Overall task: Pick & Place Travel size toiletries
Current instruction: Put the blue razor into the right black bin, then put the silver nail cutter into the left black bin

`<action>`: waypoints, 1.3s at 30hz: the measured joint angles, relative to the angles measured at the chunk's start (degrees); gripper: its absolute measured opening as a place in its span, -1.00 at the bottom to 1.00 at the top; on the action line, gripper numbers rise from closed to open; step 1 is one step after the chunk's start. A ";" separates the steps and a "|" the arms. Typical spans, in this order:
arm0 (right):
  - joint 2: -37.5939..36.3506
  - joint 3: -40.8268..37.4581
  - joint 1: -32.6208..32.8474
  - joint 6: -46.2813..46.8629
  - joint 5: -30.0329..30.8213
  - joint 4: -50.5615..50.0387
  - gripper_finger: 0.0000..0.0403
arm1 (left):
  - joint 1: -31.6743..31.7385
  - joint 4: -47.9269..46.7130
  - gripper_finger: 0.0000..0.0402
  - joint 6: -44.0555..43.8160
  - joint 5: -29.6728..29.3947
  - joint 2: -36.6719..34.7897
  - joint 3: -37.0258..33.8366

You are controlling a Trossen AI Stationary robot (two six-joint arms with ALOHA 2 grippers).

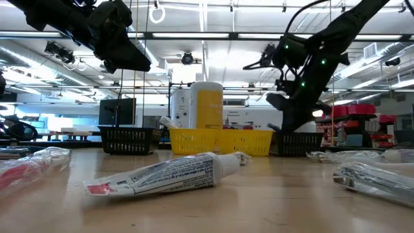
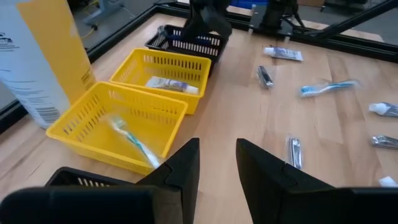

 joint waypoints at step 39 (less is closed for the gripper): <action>-1.39 6.56 2.62 -19.46 -6.75 9.36 -0.21 | 0.00 1.39 -0.44 -1.72 -0.05 0.00 0.00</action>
